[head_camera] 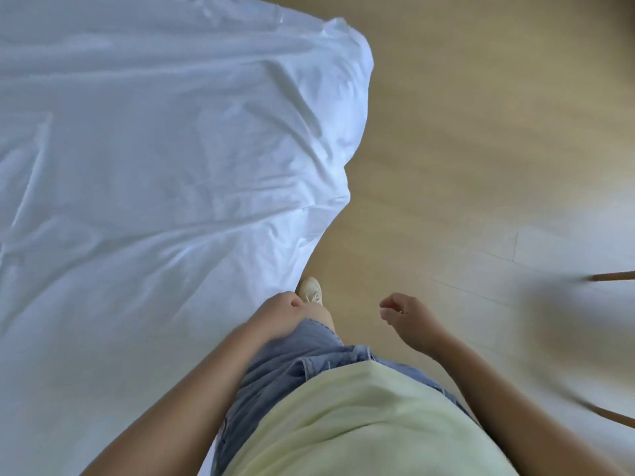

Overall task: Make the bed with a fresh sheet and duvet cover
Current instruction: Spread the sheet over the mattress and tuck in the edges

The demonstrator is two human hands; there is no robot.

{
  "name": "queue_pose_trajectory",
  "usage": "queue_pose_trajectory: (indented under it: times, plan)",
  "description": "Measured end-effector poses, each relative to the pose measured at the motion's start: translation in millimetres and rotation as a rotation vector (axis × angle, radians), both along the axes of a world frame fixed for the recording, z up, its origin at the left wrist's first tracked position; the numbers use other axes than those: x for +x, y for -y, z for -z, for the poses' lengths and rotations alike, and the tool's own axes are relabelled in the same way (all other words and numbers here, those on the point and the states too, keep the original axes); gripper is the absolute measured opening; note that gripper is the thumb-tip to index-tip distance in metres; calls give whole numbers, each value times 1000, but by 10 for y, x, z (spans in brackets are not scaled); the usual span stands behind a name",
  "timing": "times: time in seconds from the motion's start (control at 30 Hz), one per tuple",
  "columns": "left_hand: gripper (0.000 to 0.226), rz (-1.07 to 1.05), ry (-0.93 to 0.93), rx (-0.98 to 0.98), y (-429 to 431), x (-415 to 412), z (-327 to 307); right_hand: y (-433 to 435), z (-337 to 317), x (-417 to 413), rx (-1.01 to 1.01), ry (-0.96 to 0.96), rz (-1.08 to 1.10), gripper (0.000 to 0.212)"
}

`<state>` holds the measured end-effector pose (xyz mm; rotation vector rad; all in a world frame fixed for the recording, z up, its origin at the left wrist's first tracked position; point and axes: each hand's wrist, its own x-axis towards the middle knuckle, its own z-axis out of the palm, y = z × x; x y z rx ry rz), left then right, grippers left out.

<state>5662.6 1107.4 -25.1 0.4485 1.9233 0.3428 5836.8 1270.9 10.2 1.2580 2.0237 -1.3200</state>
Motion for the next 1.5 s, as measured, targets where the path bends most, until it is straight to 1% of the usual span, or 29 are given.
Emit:
queue_pose_trajectory:
  times: [0.1, 0.23, 0.27, 0.33, 0.37, 0.43, 0.53, 0.57, 0.73, 0.83, 0.9, 0.97, 1.03, 1.13, 1.23, 1.37, 1.43, 1.5]
  plan:
    - [13, 111, -11, -25, -721, -528, -67, -573, -99, -351, 1, 3, 36, 13]
    - [6, 318, -61, -19, -1837, -1041, -124, -1352, -66, -699, -25, 20, 122, 6]
    - [4, 343, -56, -11, -2128, -1135, -123, -1559, -46, -770, -28, 23, 144, 6]
    - [8, 355, -27, -10, -2669, -1290, -101, -1990, 14, -900, -45, 34, 182, 10]
    - [9, 343, -11, -19, -2921, -1354, -77, -2225, 58, -965, -54, 36, 201, 13]
    - [18, 318, 19, -51, -3419, -1448, -26, -2775, 143, -1097, -77, 28, 234, 16]
    - [13, 265, 69, -83, -4125, -1590, -29, -3739, 184, -1344, -98, 3, 272, 12]
    - [15, 258, 78, -89, -4362, -1637, -61, -4053, 150, -1443, -81, -4, 277, 13]
    - [24, 186, 49, -45, -5539, -2030, -207, -5466, -14, -2065, -25, -8, 180, 15]
    - [21, 42, 54, -23, -6105, -2434, -244, -6093, -19, -2592, -23, 0, 81, 12]
    - [14, -48, 75, -9, -6380, -2750, -170, -6461, 4, -2999, -23, 0, 14, 13]
    - [17, -116, 84, -2, -6659, -3123, -72, -6815, 59, -3438, -26, 9, -41, 13]
    - [12, -213, 80, 41, -6988, -3568, -20, -7188, 98, -3902, -24, 15, -90, 16]
    - [15, -328, 98, 82, -7545, -4387, -81, -7777, 51, -4615, -15, 23, -139, 19]
    - [19, -303, 49, 74, -8034, -5185, -141, -8318, -59, -5316, 2, 7, -177, 15]
    - [20, -270, 7, 71, -8646, -6042, -179, -8890, -68, -6231, 17, -18, -267, 19]
    - [15, -323, 21, 74, -8894, -6379, -123, -9160, -1, -6693, 30, -3, -323, 22]
    - [16, -399, 24, 79, -9118, -6679, -49, -9468, 63, -7194, 28, 12, -409, 26]
